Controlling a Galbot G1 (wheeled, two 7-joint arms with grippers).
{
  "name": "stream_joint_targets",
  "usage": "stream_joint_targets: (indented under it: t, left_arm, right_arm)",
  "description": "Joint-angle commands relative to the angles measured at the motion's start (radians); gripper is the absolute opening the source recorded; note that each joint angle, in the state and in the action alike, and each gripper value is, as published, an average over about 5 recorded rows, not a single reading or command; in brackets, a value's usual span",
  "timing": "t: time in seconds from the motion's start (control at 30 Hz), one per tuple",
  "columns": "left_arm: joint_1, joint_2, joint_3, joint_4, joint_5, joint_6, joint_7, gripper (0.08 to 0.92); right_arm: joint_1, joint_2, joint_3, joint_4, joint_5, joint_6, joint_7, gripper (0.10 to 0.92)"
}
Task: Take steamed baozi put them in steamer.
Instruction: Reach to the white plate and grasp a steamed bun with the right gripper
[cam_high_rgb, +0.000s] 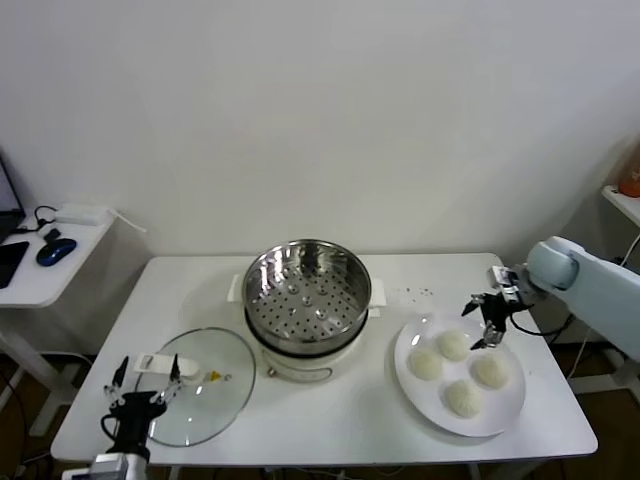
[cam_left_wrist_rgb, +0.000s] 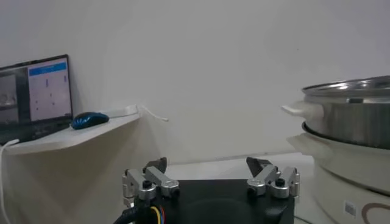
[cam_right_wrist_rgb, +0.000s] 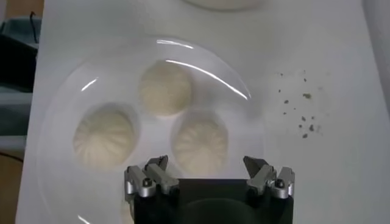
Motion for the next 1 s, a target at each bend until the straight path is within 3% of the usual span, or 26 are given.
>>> stream_joint_targets:
  t: [0.03, 1.0]
  left_arm:
    - [-0.010, -0.001, 0.000, 0.004, 0.002, 0.010, 0.001, 0.823]
    - [-0.015, -0.009, 0.002, -0.005, 0.005, 0.019, 0.000, 0.823]
  right_arm:
    - [0.001, 0.081, -0.058, -0.066, -0.018, -0.004, -0.007, 0.823]
    - [-0.063, 0.110, 0.023, -0.112, -0.072, 0.004, 0.005, 0.823]
